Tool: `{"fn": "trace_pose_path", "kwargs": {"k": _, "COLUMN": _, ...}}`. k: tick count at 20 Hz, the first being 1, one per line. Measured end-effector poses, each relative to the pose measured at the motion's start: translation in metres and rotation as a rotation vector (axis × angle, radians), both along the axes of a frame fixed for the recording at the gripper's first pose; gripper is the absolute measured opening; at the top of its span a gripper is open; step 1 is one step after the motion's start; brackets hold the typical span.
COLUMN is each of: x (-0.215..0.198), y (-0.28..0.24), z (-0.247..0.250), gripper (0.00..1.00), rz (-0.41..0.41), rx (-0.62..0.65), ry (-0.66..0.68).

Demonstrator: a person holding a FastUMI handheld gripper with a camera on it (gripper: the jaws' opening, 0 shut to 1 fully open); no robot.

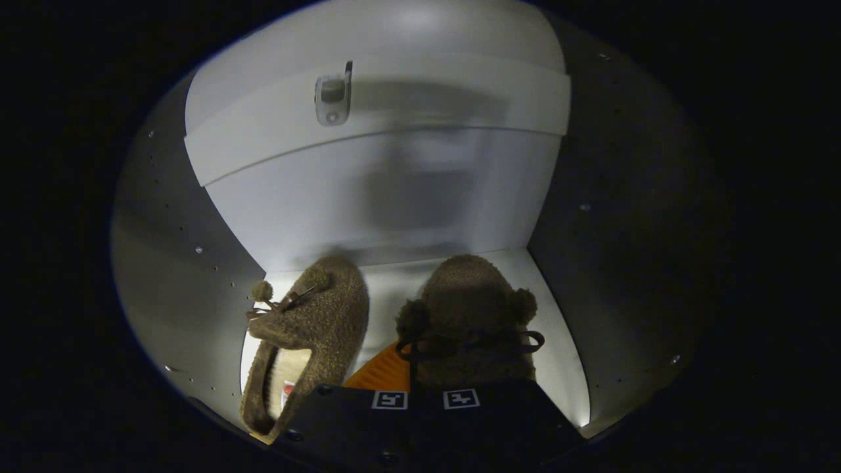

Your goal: Open the shoe cabinet door, grab the shoes and put them into the shoe cabinet, then close the shoe cabinet door.

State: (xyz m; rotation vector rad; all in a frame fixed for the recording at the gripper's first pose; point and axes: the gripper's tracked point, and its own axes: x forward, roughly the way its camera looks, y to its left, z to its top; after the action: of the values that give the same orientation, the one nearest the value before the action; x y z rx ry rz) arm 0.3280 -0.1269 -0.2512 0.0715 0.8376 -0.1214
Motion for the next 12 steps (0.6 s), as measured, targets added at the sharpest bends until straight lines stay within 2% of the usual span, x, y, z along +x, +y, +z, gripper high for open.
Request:
{"fn": "trace_pose_path", "kwargs": {"k": 5, "x": 0.02, "y": 0.0, "z": -0.001, "gripper": 0.05, "rz": 0.0, "rx": -0.017, "ry": -0.021}}
{"fn": "trace_pose_path", "kwargs": {"k": 7, "x": 0.014, "y": 0.0, "z": -0.002, "gripper": 0.05, "rz": 0.024, "rx": -0.017, "ry": -0.004}}
{"fn": "trace_pose_path", "kwargs": {"k": 12, "x": -0.011, "y": 0.002, "z": 0.004, "gripper": 0.41, "rz": 0.034, "rx": -0.059, "ry": 0.019}}
